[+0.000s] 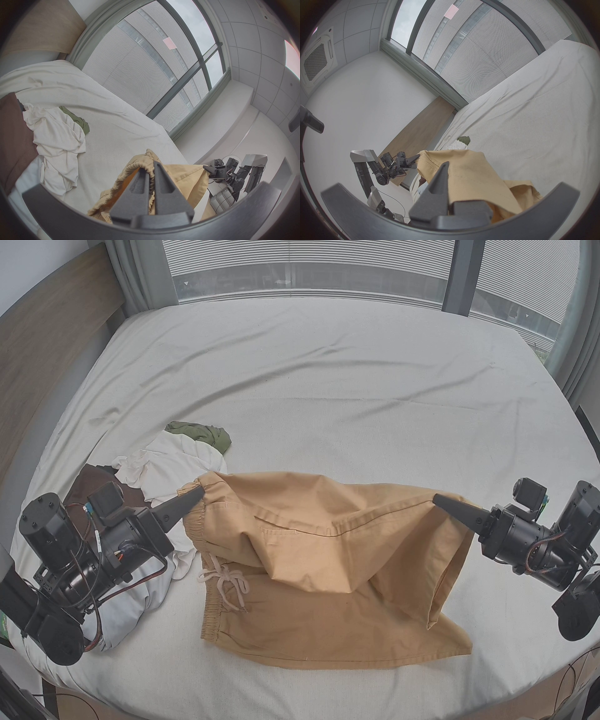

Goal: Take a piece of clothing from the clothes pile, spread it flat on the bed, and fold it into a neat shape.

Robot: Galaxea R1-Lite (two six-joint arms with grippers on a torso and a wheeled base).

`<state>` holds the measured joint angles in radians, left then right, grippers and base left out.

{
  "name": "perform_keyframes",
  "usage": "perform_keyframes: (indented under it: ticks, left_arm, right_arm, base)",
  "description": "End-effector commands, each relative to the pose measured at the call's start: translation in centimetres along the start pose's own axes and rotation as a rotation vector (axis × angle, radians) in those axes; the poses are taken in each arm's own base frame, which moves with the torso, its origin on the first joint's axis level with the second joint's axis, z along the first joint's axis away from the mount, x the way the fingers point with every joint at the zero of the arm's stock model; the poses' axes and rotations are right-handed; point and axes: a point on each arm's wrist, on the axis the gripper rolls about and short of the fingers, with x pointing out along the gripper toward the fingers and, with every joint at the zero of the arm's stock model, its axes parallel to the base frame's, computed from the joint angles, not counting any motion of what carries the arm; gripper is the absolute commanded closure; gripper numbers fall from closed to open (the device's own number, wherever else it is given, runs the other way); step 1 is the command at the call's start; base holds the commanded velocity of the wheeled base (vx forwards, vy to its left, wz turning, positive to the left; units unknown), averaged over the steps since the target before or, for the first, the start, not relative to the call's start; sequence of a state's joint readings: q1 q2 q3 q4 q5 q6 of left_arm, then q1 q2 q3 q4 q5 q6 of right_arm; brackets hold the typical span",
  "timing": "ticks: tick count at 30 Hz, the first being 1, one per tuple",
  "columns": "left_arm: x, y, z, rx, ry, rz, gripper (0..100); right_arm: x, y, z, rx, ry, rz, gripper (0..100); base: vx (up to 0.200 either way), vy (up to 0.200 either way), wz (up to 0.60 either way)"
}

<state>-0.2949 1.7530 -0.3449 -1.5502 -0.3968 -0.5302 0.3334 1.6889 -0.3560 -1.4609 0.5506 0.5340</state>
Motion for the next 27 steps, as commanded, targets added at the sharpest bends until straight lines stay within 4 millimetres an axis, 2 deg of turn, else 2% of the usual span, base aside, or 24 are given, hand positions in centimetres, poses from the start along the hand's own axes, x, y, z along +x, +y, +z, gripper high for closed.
perform_keyframes:
  ticks: [1,8,27]
  left_arm:
    - [-0.1,-0.1,0.3,0.004,-0.011,-0.001,100]
    - [-0.2,0.1,0.3,0.005,-0.013,0.006,100]
    - [-0.4,0.8,1.0,0.012,-0.036,0.033,100]
  right_arm:
    - [-0.2,0.0,0.4,-0.009,-0.015,0.001,100]
    - [-0.8,-1.0,1.4,0.005,-0.042,-0.026,100]
    - [-1.6,-0.8,3.1,-0.010,-0.090,-0.012,100]
  base:
    - [0.000,0.000,0.00]
    - [0.000,0.000,0.00]
    - [0.000,0.000,0.00]
